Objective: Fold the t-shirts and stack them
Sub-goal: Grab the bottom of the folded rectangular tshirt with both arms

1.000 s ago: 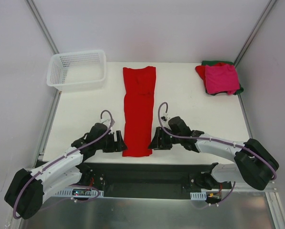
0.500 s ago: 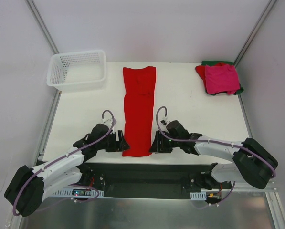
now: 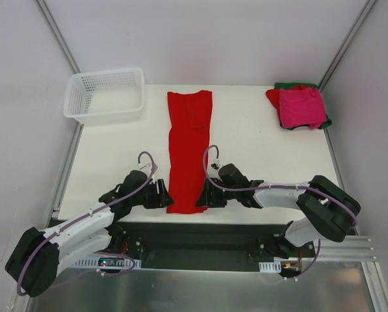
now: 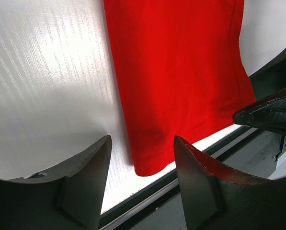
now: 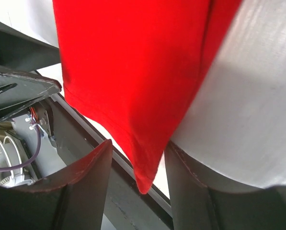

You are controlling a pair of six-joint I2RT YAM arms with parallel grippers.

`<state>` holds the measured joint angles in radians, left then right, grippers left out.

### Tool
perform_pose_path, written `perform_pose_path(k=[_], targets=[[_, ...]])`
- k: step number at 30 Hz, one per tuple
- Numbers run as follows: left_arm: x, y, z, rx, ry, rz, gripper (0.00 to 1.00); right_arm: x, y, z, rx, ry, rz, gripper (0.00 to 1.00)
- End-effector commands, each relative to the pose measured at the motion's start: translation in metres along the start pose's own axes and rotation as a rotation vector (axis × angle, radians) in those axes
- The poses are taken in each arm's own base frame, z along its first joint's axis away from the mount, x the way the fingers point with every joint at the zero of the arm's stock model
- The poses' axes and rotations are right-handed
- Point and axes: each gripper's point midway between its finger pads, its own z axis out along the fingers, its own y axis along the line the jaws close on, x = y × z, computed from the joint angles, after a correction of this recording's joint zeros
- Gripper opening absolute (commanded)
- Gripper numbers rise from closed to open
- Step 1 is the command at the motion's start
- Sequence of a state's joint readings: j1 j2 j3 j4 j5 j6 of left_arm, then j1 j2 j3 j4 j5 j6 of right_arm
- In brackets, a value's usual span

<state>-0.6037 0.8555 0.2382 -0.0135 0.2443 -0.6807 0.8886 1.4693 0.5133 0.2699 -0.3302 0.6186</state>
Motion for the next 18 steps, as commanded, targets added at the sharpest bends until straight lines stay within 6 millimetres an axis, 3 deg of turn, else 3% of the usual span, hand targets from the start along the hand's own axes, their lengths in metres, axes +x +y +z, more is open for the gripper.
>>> perform_pose_path(k=[1, 6, 18], targets=[[0.006, 0.002, -0.001, -0.005, 0.010, -0.001, 0.51, 0.005, -0.009, 0.006, 0.046, 0.012, -0.002, 0.51], [0.006, 0.000, 0.000, 0.001, 0.016, 0.001, 0.44, 0.008, -0.011, 0.006, 0.049, 0.018, -0.001, 0.51], [0.014, -0.014, -0.002, 0.068, 0.062, 0.011, 0.43, 0.024, -0.022, -0.003, 0.077, 0.039, 0.000, 0.50]])
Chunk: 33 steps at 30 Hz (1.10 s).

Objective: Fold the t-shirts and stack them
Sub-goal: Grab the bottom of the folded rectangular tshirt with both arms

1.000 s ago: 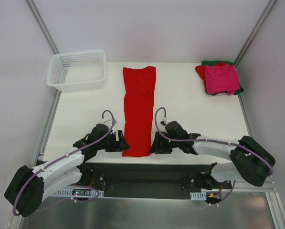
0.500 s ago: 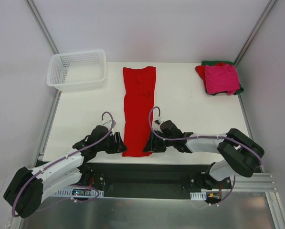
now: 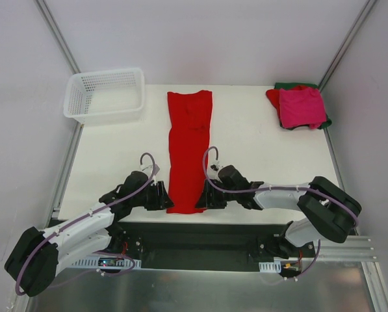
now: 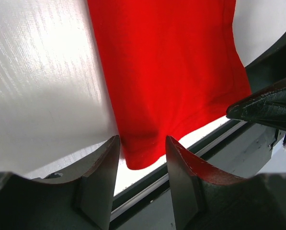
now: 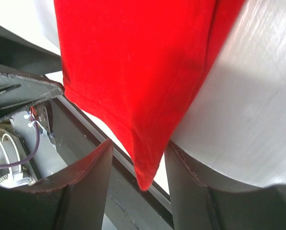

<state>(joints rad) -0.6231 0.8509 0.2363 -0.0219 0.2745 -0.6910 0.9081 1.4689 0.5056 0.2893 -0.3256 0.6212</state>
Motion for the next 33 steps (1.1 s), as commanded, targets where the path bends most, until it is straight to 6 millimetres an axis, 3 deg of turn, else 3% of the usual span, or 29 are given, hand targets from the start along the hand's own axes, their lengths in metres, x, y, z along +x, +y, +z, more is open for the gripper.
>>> perform_pose_path(k=[1, 7, 20, 23, 30, 33], targets=[[0.008, -0.008, 0.000, 0.045, 0.038, 0.011, 0.43, 0.021, -0.026, -0.005, 0.090, 0.039, 0.016, 0.50], [0.009, -0.012, 0.002, 0.068, 0.043, 0.022, 0.42, 0.026, -0.032, -0.009, 0.111, 0.039, 0.016, 0.50], [0.011, -0.009, 0.007, 0.071, 0.038, 0.014, 0.41, 0.023, -0.027, 0.003, 0.111, 0.049, 0.004, 0.49], [0.013, -0.007, 0.007, 0.069, 0.039, 0.014, 0.41, 0.025, -0.028, 0.003, 0.115, 0.052, 0.006, 0.45], [0.013, -0.005, 0.009, 0.068, 0.036, 0.010, 0.37, 0.024, -0.029, 0.003, 0.121, 0.050, 0.001, 0.26], [0.014, -0.005, 0.010, 0.067, 0.041, 0.010, 0.21, 0.025, -0.030, 0.003, 0.125, 0.050, 0.003, 0.20]])
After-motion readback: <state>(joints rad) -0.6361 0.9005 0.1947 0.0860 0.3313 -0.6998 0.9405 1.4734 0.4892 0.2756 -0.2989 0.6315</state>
